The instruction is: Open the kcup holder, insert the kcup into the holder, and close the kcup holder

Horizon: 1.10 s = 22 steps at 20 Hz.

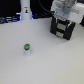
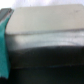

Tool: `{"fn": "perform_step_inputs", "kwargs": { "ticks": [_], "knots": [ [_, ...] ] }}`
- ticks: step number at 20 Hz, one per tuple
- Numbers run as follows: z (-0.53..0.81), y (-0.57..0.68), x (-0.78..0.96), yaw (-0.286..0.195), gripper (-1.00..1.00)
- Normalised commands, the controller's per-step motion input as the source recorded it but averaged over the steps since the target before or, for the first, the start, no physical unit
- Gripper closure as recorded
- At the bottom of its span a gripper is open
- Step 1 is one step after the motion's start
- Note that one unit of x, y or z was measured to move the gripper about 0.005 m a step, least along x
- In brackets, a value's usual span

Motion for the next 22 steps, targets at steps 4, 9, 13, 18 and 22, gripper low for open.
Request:
{"fn": "perform_step_inputs", "kwargs": {
  "ticks": [4,9,13,18,22],
  "knots": [
    [0.16,-0.29,0.94,-0.059,1.0],
    [0.17,-0.31,0.94,-0.073,1.0],
    [0.19,-0.31,0.94,-0.076,1.0],
    [0.17,-0.34,0.92,-0.079,1.0],
    [0.16,-0.36,0.89,-0.064,1.0]
  ]
}}
